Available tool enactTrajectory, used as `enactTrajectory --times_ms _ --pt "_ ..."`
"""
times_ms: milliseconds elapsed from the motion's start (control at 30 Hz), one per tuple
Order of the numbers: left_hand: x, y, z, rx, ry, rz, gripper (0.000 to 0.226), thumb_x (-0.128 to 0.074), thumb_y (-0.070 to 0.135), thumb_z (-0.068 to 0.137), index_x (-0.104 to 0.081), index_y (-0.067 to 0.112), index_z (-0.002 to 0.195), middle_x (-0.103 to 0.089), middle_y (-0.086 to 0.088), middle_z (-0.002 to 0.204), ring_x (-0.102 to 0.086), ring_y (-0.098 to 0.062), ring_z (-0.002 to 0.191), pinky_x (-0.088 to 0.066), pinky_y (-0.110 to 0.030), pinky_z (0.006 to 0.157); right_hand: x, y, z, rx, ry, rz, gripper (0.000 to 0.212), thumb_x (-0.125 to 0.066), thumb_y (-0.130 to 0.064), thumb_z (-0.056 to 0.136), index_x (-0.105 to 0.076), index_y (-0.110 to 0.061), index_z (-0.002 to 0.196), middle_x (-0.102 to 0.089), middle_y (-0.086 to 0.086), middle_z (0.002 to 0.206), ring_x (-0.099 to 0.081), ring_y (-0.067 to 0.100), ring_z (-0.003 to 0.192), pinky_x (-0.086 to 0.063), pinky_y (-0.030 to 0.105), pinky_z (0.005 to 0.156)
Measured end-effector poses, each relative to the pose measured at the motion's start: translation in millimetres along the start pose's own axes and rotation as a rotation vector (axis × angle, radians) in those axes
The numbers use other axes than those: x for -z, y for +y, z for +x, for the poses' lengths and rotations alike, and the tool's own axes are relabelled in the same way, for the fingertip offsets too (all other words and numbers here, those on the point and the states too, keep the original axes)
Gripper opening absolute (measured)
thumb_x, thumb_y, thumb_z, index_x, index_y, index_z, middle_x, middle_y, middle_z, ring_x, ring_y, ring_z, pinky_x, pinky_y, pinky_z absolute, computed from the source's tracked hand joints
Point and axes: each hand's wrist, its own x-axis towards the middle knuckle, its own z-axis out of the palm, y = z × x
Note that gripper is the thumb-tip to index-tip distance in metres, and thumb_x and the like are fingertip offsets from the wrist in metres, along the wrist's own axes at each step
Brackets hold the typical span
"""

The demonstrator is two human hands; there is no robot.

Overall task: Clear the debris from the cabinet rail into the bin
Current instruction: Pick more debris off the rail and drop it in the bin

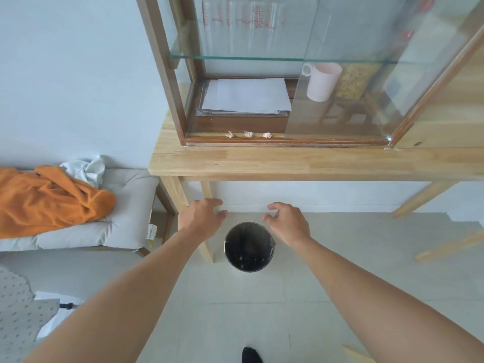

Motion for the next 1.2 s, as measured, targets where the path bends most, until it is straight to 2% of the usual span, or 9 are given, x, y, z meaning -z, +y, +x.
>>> enactTrajectory --times_ms 133,267,367,467,600,800,933,1033,1200 --pt "39.0 3.5 -20.0 -0.037 0.056 0.001 0.043 -0.052 0.059 0.099 -0.062 0.045 0.139 -0.076 0.01 0.113 -0.069 -0.018 0.102 -0.057 -0.035 0.08 20.7 -25.8 -24.6 0.047 0.071 0.059 0.039 -0.069 -0.044 0.1 -0.073 -0.028 0.135 -0.069 -0.016 0.076 -0.073 0.021 0.094 -0.054 0.035 0.085" --pt "75.4 8.6 -31.1 -0.102 0.147 -0.015 0.042 -0.055 0.054 0.1 -0.063 0.041 0.139 -0.075 0.011 0.119 -0.068 -0.019 0.106 -0.057 -0.037 0.085 43.5 -57.9 -36.3 0.103 0.128 0.111 0.039 -0.068 -0.044 0.1 -0.073 -0.028 0.134 -0.075 -0.011 0.073 -0.076 0.021 0.092 -0.059 0.037 0.087" --pt "99.3 12.7 -31.4 -0.137 0.188 0.022 0.041 -0.055 0.052 0.1 -0.064 0.041 0.139 -0.074 0.008 0.118 -0.066 -0.023 0.11 -0.055 -0.039 0.089 57.9 -80.4 -37.0 0.132 0.152 0.138 0.036 -0.067 -0.043 0.099 -0.073 -0.028 0.132 -0.076 -0.008 0.071 -0.075 0.02 0.089 -0.054 0.034 0.077" --pt "118.3 18.9 -24.8 -0.131 0.201 0.049 0.042 -0.053 0.054 0.1 -0.062 0.043 0.14 -0.075 0.006 0.115 -0.066 -0.026 0.109 -0.054 -0.04 0.089 67.4 -97.3 -31.1 0.165 0.167 0.155 0.037 -0.068 -0.041 0.099 -0.073 -0.028 0.133 -0.077 -0.007 0.071 -0.074 0.019 0.089 -0.05 0.034 0.075" --pt "129.7 27.0 -5.6 -0.13 0.224 0.056 0.043 -0.053 0.055 0.099 -0.063 0.043 0.139 -0.076 0.006 0.114 -0.065 -0.025 0.111 -0.054 -0.04 0.089 75.2 -113.8 -11.5 0.187 0.174 0.161 0.034 -0.068 -0.04 0.099 -0.074 -0.027 0.13 -0.077 -0.007 0.067 -0.075 0.019 0.088 -0.06 0.038 0.083" --pt "126.2 45.2 37.5 -0.126 0.244 0.058 0.041 -0.054 0.054 0.099 -0.063 0.044 0.139 -0.076 0.007 0.113 -0.066 -0.026 0.111 -0.052 -0.037 0.084 81.8 -130.2 35.1 0.207 0.127 0.155 0.038 -0.068 -0.039 0.1 -0.071 -0.029 0.137 -0.081 -0.002 0.092 -0.077 0.028 0.101 -0.061 0.044 0.095" --pt "119.0 60.8 64.2 -0.137 0.235 0.044 0.039 -0.055 0.052 0.1 -0.062 0.045 0.138 -0.077 0.006 0.109 -0.067 -0.027 0.109 -0.053 -0.037 0.084 83.4 -135.8 67.0 0.217 0.132 0.137 0.043 -0.066 -0.04 0.102 -0.067 -0.033 0.144 -0.082 0.0 0.101 -0.078 0.028 0.102 -0.062 0.044 0.093" --pt "112.2 70.6 78.6 -0.173 0.258 0.043 0.037 -0.057 0.049 0.099 -0.063 0.044 0.135 -0.077 0.004 0.107 -0.068 -0.028 0.105 -0.052 -0.036 0.079 81.2 -136.7 82.9 0.221 0.148 0.136 0.049 -0.065 -0.04 0.103 -0.063 -0.032 0.151 -0.081 0.0 0.091 -0.077 0.026 0.106 -0.06 0.041 0.096" --pt "101.7 76.8 92.7 -0.16 0.261 0.043 0.033 -0.055 0.047 0.099 -0.068 0.04 0.128 -0.077 0.002 0.107 -0.069 -0.03 0.105 -0.054 -0.04 0.081 77.2 -136.2 95.4 0.231 0.147 0.134 0.041 -0.067 -0.041 0.102 -0.071 -0.031 0.142 -0.084 0.004 0.098 -0.081 0.029 0.097 -0.062 0.04 0.092"
